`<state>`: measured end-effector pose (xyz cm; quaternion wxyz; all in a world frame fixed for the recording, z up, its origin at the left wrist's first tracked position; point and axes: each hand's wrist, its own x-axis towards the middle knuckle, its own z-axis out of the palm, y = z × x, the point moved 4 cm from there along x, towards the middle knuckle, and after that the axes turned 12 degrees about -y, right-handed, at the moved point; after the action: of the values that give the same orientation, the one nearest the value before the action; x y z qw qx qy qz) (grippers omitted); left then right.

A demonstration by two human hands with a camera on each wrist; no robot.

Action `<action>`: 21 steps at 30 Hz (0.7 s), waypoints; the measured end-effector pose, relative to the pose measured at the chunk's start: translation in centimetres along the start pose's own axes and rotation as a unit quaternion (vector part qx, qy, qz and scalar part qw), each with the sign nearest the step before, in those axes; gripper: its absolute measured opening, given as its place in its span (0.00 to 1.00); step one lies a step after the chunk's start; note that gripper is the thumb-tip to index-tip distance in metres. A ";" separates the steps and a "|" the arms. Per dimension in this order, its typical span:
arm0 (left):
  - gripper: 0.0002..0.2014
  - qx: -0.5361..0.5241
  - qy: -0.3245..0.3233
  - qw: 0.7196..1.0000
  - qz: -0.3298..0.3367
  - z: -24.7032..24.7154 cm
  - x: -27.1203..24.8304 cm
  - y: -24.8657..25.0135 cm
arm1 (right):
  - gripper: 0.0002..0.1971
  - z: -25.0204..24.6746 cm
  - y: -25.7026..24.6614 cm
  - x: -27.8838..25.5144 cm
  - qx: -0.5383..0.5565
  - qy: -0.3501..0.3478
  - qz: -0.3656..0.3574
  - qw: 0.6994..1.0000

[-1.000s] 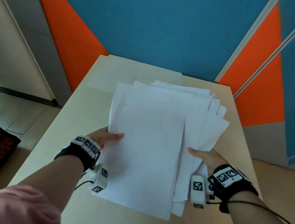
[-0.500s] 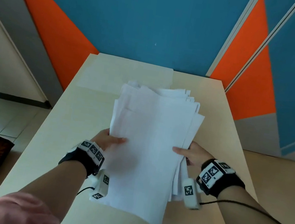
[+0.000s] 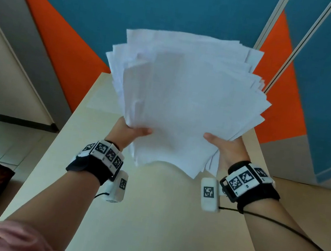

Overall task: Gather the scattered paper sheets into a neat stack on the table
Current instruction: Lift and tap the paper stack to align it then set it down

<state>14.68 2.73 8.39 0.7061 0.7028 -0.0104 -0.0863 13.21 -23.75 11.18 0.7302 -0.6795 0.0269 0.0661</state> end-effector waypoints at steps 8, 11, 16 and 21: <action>0.22 -0.010 -0.033 0.998 -0.048 0.5 -0.4 -2.6 | 0.21 0.0 3.4 0.1 -0.049 -0.023 0.043 0.998; 0.30 -0.034 -0.035 0.998 -0.041 0.4 0.2 -2.7 | 0.19 -0.3 3.7 0.6 -0.061 -0.009 0.056 0.997; 0.25 -0.055 -0.050 0.997 -0.032 0.5 0.7 -3.1 | 0.17 -0.6 4.7 0.6 -0.067 -0.009 0.100 0.993; 0.11 -0.102 -0.014 0.995 -0.015 0.9 1.3 -3.3 | 0.16 0.0 5.2 0.6 0.033 -0.002 0.074 0.997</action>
<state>15.53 1.66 4.99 0.7724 0.6260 -0.0009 -0.1076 13.10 -23.36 5.97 0.7452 -0.6514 0.0773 0.1203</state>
